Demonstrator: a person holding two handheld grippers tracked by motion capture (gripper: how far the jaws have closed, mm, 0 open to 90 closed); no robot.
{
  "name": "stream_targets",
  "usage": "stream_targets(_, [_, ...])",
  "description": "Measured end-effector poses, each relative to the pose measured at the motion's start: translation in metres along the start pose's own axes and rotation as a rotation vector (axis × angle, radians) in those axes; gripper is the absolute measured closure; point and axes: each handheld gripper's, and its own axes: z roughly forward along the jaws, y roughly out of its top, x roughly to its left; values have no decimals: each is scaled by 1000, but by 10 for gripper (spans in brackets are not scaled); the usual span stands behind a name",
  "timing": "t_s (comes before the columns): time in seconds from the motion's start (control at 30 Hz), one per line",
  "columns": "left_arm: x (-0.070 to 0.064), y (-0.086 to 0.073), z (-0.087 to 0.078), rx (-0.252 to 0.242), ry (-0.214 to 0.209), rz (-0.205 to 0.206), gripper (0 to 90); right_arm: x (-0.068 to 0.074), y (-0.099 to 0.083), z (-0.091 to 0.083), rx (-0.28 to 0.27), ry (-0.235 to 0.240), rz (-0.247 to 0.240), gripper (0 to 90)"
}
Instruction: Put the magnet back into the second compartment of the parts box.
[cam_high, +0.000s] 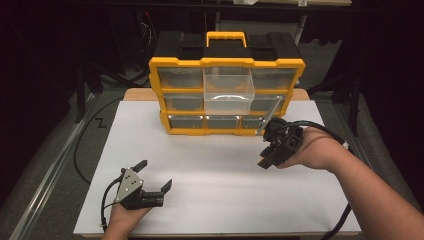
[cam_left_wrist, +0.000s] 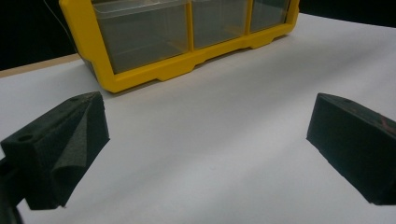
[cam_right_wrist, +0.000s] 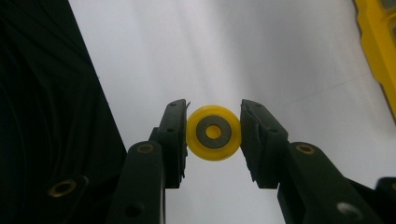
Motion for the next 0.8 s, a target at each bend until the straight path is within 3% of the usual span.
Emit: stream_targets(0.8, [-1,0,0,-4,-14,8,2,-3,35,-58,9,-32,-36,643])
